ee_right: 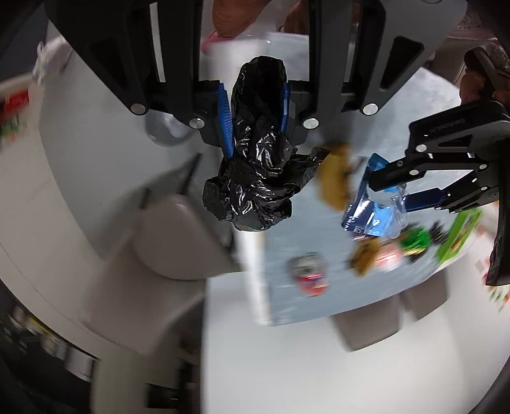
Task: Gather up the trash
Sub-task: 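Carry the black bag and blue packaging over the metal bin, then open both tools to drop the black bag and blue packaging into the bin, then move both tools back over the table toward the gold box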
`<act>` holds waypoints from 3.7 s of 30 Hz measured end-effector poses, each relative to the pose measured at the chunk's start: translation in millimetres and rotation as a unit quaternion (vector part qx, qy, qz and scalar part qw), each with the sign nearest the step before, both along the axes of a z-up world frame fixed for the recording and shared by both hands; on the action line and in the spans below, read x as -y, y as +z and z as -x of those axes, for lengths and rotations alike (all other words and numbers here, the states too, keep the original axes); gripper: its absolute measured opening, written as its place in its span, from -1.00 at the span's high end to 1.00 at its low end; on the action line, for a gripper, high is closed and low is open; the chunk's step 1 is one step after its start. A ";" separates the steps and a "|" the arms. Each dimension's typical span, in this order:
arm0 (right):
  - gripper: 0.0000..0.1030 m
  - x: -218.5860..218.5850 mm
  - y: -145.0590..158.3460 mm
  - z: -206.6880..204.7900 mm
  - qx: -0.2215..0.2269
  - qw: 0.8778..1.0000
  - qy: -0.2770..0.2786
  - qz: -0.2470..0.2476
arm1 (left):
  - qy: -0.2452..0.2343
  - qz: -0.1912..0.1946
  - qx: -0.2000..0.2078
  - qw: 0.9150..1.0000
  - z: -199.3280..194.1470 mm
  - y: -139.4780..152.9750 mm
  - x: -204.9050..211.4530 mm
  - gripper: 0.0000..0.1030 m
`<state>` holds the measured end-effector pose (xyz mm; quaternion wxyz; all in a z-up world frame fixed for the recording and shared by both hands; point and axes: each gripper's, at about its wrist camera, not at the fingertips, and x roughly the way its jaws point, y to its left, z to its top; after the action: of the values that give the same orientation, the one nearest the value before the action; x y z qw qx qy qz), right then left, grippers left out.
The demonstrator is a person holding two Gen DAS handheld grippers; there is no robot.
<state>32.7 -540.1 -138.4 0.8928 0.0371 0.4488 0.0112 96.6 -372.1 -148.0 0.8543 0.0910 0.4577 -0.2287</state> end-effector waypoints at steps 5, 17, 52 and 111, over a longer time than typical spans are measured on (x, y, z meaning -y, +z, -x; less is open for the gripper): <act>0.55 97.0 -8.8 14.8 -0.014 0.998 -0.057 0.001 | -0.051 0.012 -0.013 0.999 -4.5 -8.4 106.1 -0.15; 0.55 241.4 -60.0 -2.8 -0.061 0.996 -0.058 0.016 | -0.066 0.030 -0.062 0.995 -17.9 -67.5 271.5 -0.15; 0.02 289.0 -252.0 -96.7 -0.116 0.993 -0.023 -0.018 | 0.008 -0.056 -0.143 0.988 -70.0 -244.3 332.4 -0.16; 0.02 -41.7 -10.3 -69.5 0.013 0.950 0.310 -0.019 | 0.342 -0.002 -0.048 0.938 45.3 -23.3 -33.9 -0.19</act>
<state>102.2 -498.4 -148.6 0.8499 -0.0868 0.4265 0.2970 51.3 -338.3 -171.4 0.8580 -0.0803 0.5020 0.0741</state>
